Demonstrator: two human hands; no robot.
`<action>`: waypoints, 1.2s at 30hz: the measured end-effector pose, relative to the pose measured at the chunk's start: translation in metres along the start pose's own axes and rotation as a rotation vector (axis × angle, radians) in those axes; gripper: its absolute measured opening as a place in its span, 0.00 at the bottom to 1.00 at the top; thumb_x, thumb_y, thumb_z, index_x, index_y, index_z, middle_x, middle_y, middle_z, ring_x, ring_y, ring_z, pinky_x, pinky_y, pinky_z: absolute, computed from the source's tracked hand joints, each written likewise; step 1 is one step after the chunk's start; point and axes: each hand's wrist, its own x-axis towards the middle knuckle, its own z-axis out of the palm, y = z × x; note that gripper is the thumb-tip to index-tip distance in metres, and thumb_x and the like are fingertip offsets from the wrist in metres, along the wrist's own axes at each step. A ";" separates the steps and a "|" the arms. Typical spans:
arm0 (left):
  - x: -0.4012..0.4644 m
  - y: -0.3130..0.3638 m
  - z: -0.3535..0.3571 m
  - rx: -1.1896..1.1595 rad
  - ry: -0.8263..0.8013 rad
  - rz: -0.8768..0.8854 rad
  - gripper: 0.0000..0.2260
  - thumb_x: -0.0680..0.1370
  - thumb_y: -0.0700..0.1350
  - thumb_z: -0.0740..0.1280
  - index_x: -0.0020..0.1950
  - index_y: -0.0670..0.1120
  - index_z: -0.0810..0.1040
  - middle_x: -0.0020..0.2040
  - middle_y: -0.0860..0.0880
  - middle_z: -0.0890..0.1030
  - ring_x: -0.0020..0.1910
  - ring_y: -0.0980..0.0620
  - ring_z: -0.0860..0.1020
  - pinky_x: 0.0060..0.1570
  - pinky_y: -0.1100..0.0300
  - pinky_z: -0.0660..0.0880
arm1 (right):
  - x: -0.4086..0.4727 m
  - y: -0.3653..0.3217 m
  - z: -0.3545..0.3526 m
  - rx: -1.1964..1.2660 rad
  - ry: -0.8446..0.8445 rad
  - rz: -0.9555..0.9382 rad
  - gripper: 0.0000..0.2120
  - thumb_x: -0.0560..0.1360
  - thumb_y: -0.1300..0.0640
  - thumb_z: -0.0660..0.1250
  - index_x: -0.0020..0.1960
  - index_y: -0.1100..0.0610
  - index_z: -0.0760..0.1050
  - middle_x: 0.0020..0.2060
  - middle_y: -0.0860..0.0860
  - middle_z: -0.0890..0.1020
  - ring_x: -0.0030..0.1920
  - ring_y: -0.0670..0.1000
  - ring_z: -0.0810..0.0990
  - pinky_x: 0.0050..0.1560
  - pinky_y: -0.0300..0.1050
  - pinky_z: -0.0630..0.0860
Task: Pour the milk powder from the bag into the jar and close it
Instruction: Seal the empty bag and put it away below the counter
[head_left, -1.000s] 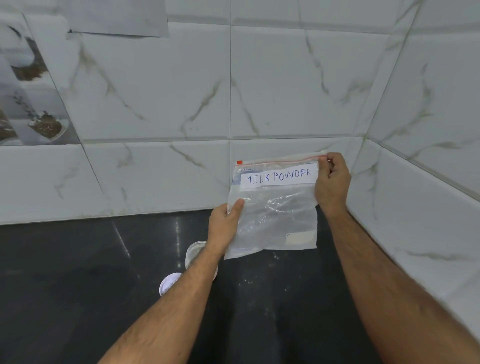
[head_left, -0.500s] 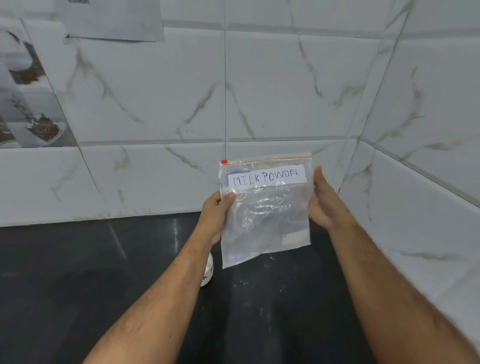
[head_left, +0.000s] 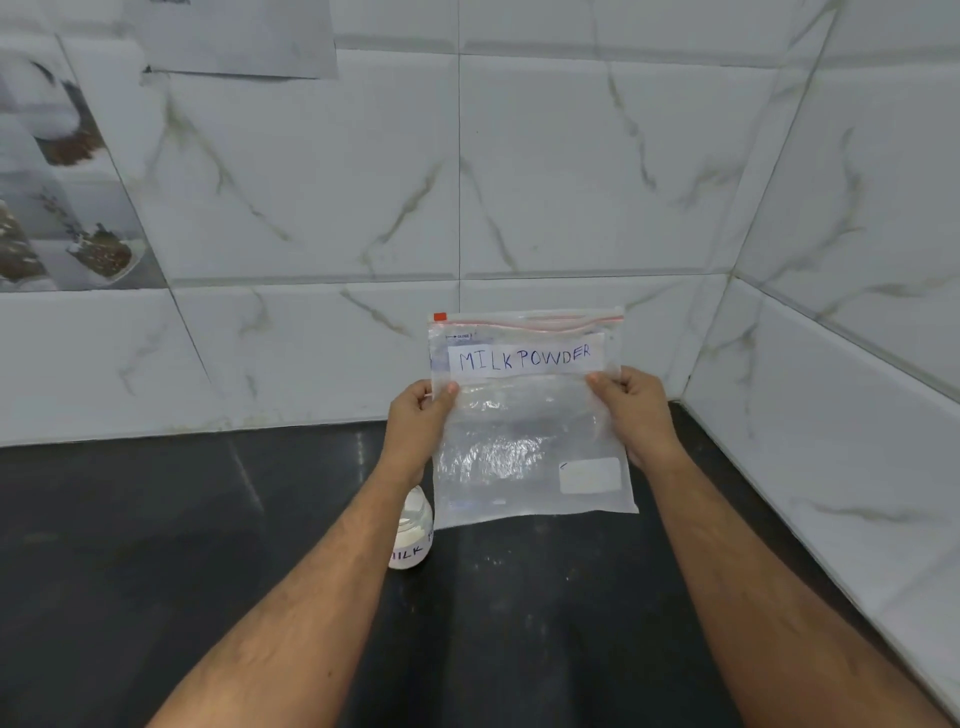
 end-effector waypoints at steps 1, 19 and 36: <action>0.000 -0.002 -0.003 -0.036 -0.059 -0.054 0.12 0.79 0.52 0.68 0.52 0.44 0.82 0.49 0.44 0.85 0.50 0.44 0.84 0.53 0.50 0.80 | 0.000 0.001 0.000 0.042 0.023 0.017 0.06 0.78 0.60 0.69 0.43 0.56 0.82 0.38 0.53 0.86 0.38 0.50 0.84 0.43 0.47 0.82; 0.002 -0.023 -0.004 -0.170 -0.219 -0.220 0.09 0.80 0.41 0.67 0.59 0.42 0.81 0.53 0.39 0.85 0.49 0.43 0.83 0.54 0.46 0.79 | 0.004 0.019 -0.019 0.080 -0.441 0.296 0.16 0.78 0.63 0.67 0.64 0.53 0.78 0.57 0.55 0.85 0.56 0.57 0.84 0.57 0.62 0.80; 0.004 -0.043 0.018 -0.342 -0.171 -0.568 0.12 0.81 0.41 0.63 0.61 0.37 0.79 0.55 0.38 0.83 0.46 0.43 0.84 0.48 0.49 0.82 | 0.027 0.021 -0.028 0.079 -0.229 0.129 0.18 0.74 0.72 0.67 0.37 0.55 0.87 0.39 0.54 0.87 0.39 0.54 0.85 0.41 0.46 0.84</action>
